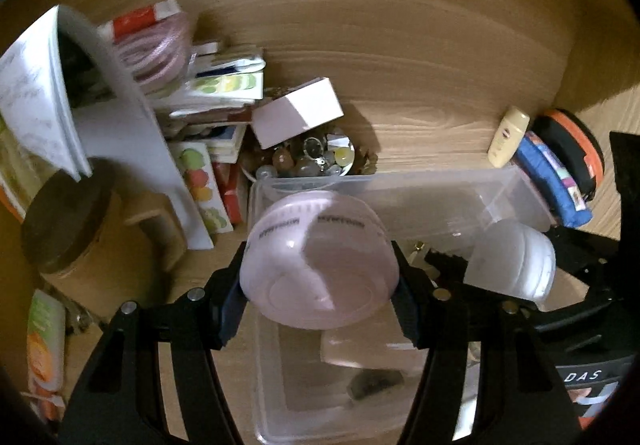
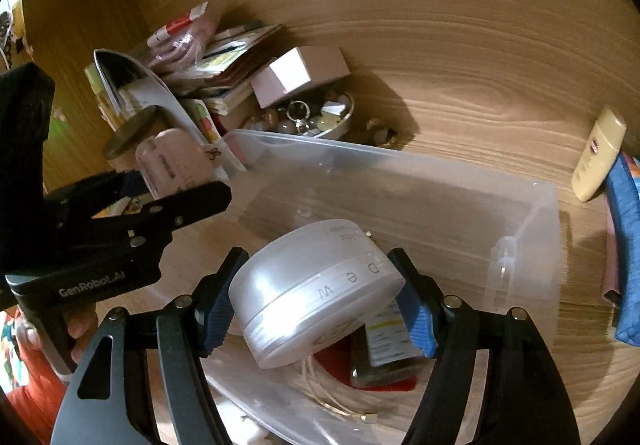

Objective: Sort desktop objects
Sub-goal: 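Carry both containers into the clear box and open both grippers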

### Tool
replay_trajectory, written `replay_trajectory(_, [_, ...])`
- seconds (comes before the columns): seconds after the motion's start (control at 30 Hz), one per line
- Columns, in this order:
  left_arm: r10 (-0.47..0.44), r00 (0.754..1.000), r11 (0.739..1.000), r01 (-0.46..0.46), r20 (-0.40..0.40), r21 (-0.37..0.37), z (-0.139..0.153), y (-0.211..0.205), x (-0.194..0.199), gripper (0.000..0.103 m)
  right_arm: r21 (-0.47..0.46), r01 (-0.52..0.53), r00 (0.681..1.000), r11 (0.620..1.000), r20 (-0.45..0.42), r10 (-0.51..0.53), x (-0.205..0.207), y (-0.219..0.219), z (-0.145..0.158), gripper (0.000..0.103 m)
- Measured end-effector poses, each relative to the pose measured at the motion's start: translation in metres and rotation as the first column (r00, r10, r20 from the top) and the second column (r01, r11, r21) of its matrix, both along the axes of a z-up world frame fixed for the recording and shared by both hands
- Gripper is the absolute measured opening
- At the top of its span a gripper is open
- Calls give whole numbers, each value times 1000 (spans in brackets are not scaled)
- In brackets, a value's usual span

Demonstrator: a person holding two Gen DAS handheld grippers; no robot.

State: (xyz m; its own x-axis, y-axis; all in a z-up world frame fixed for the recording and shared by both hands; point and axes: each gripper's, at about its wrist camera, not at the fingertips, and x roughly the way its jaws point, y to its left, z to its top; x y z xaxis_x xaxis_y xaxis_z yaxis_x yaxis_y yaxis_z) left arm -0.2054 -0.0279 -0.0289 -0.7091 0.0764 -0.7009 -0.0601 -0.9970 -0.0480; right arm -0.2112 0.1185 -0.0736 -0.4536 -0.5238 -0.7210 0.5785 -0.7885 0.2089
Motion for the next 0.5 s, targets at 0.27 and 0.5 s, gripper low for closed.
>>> replay_trajectory(0.27, [-28, 999, 998, 29, 21, -50, -12, 14, -8, 62, 78, 19, 998, 997, -57, -15, 4, -3, -2, 68])
replay_trajectory(0.5, [-36, 999, 997, 36, 1, -71, -15, 14, -5, 63, 120, 32, 995, 992, -97, -21, 4, -3, -1, 72])
